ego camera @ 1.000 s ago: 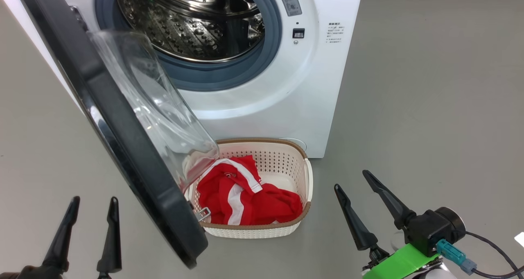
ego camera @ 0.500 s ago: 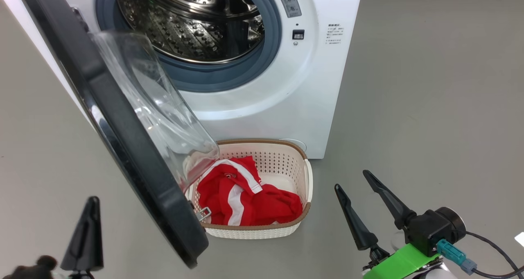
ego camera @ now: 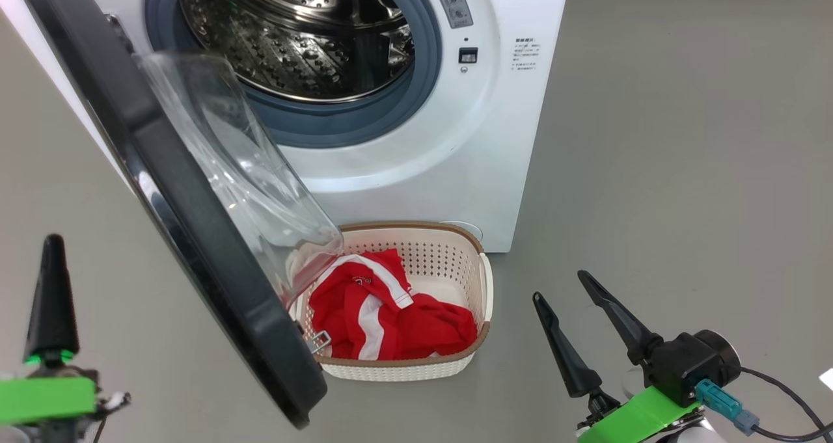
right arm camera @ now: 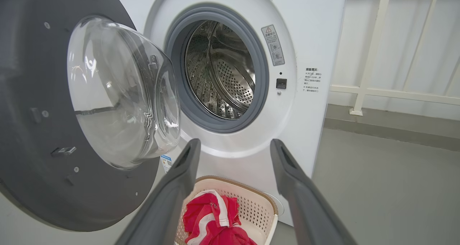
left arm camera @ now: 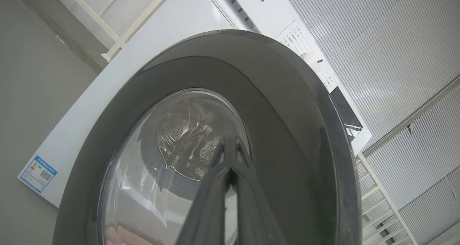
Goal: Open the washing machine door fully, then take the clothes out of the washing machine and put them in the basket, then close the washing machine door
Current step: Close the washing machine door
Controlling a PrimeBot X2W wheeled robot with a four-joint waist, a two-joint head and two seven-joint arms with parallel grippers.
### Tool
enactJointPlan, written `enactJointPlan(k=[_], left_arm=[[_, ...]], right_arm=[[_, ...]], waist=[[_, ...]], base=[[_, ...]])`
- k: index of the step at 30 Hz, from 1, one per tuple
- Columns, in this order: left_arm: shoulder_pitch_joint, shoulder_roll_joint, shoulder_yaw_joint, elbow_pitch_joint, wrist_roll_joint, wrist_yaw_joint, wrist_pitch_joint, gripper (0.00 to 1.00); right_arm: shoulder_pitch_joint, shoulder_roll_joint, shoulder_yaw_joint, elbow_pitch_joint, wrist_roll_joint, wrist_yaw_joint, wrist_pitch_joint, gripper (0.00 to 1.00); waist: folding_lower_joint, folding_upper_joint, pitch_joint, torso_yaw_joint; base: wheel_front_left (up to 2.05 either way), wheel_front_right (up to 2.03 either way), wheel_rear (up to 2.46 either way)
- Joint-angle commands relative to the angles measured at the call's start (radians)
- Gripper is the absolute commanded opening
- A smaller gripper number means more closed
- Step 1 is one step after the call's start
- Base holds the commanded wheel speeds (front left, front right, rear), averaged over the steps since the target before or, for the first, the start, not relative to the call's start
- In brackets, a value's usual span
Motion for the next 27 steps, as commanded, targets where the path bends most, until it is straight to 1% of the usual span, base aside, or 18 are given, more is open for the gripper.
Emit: enactJointPlan(k=[1,4,6,8,12,17,20,27], left_arm=[[-0.043,0.014,0.036,-0.049,-0.047,0.025,0.033,0.00],[-0.056,0.013,0.049,-0.102,-0.206,0.116,0.132,0.00],[-0.056,0.013,0.050,-0.138,-0.287,0.172,0.197,0.00],[-0.055,0.013,0.052,-0.176,-0.344,0.221,0.248,0.00],[-0.047,0.013,0.050,-0.242,-0.410,0.289,0.312,0.00],[-0.031,0.012,0.036,-0.278,-0.447,0.333,0.346,0.00],[-0.026,0.012,0.022,-0.288,-0.478,0.348,0.353,0.00],[-0.022,0.012,0.008,-0.292,-0.512,0.355,0.349,0.00]], right_arm=[[-0.018,-0.003,0.021,-0.022,0.009,0.006,-0.006,1.00],[-0.012,-0.003,0.020,-0.025,0.009,0.006,-0.006,1.00],[-0.010,-0.002,0.022,-0.026,0.009,0.006,-0.006,1.00],[-0.009,-0.002,0.023,-0.028,0.010,0.006,-0.006,1.00],[-0.010,-0.002,0.025,-0.028,0.010,0.006,-0.006,1.00],[-0.014,-0.003,0.028,-0.027,0.011,0.006,-0.006,1.00],[-0.015,-0.003,0.031,-0.025,0.013,0.006,-0.006,1.00],[-0.023,-0.001,0.037,-0.023,0.014,0.006,-0.006,1.00]], waist=[[0.0000,0.0000,-0.002,-0.001],[0.0000,0.0000,-0.004,-0.003],[0.0000,0.0000,-0.003,-0.004],[0.0000,0.0000,0.000,-0.006],[0.0000,0.0000,0.005,-0.011],[0.0000,0.0000,0.008,-0.019],[0.0000,0.0000,0.008,-0.025],[0.0000,0.0000,0.016,-0.052]], base=[[0.00,0.00,0.00],[0.00,0.00,0.00],[0.00,0.00,0.00],[0.00,0.00,0.00],[0.00,0.00,0.00],[0.00,0.00,0.00],[0.00,0.00,0.00],[0.00,0.00,0.00]])
